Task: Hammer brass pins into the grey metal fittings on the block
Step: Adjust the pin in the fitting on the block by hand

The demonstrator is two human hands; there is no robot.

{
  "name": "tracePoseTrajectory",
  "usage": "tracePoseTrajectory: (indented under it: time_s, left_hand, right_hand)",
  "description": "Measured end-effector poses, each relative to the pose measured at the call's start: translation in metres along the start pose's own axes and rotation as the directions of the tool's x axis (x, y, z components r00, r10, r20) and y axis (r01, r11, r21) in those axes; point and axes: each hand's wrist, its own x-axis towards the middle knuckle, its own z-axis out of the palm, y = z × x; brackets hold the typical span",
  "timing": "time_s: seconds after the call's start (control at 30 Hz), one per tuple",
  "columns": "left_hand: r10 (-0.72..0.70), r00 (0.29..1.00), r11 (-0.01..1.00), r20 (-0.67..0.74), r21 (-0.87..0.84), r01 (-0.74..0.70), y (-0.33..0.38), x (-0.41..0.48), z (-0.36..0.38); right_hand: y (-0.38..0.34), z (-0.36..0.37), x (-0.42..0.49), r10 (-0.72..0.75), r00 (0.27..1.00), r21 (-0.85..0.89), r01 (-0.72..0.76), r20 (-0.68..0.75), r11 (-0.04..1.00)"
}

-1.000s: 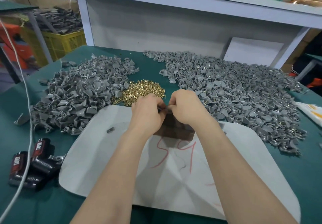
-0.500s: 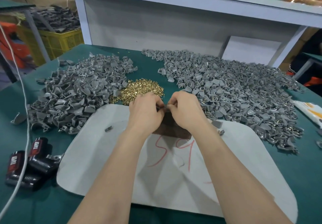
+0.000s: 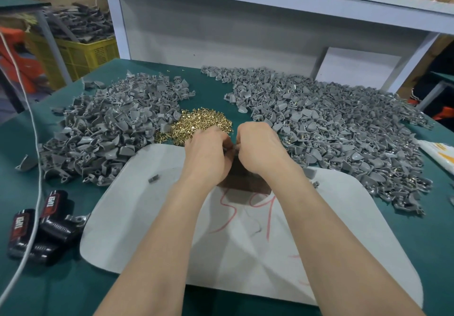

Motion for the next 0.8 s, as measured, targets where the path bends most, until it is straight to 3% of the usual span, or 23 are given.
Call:
tracePoseTrajectory:
  time_s: [0.8]
  left_hand:
    - [-0.009,1.0,0.998,-0.023,0.056,0.011,0.006,-0.003,-0.002]
  right_hand:
    - [-0.01,0.01,-0.01,0.025,0.996,0.008,-0.025,-0.09,1.0]
